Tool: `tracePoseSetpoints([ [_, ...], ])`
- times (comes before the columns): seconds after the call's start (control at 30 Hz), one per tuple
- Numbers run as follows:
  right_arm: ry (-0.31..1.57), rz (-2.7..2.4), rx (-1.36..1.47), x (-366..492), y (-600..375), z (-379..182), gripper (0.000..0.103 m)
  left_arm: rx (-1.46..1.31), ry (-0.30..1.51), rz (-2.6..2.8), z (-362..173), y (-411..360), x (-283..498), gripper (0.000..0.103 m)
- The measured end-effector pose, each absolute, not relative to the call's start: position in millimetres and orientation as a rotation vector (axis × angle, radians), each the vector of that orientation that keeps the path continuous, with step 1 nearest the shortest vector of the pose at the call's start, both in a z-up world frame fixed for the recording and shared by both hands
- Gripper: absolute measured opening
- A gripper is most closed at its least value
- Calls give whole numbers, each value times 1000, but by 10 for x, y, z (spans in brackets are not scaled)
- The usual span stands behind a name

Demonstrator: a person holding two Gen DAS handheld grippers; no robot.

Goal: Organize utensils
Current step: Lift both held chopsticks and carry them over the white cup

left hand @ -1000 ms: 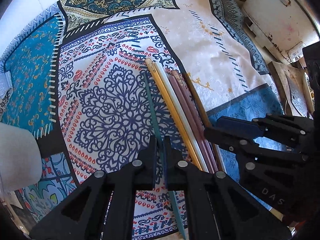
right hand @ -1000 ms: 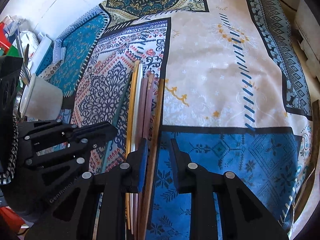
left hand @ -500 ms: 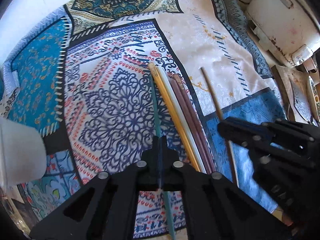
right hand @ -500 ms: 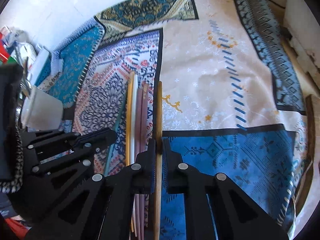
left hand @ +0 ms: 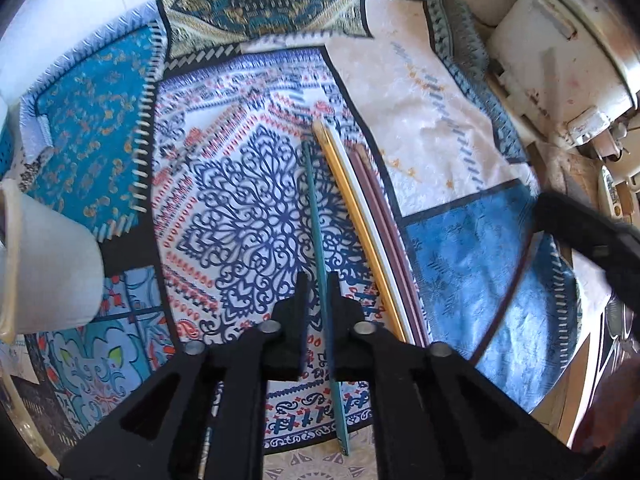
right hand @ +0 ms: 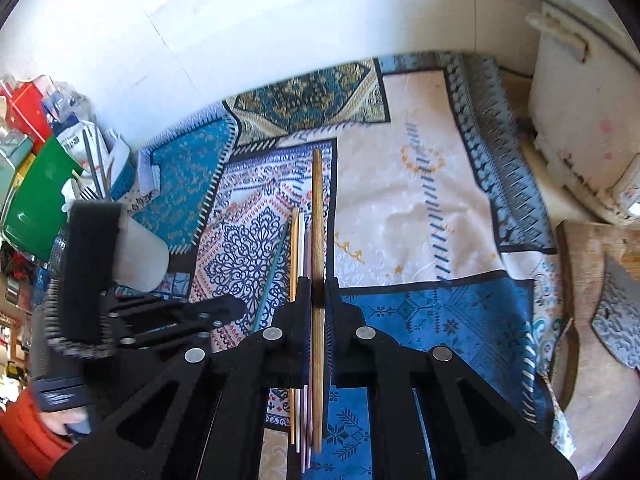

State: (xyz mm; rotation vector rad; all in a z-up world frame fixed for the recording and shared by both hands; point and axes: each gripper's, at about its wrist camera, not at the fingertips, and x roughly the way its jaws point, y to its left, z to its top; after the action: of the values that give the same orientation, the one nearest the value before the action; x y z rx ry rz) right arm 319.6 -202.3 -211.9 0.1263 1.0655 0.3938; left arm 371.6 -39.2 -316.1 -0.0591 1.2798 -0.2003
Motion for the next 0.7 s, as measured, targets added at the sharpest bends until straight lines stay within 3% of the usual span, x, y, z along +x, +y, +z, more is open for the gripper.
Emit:
tracePoseSetpoints([
  [0.07,1050,390,130,3162,-2050,-2058,6,-47,1292,-195,-3225,-427,3721,18],
  [0.37,956,383,137,3053,-2206,-1717,6,0,1327,-154,-3343,-598,3811,18],
  [0.5,917,381,135,3037,-2251,-1601,6,55,1300,-116,-3358,-697,3851,4],
  [0.7,879,382,129,3026,-2280,-1474,6,49,1277,-135,-3364,-717,3849,3],
])
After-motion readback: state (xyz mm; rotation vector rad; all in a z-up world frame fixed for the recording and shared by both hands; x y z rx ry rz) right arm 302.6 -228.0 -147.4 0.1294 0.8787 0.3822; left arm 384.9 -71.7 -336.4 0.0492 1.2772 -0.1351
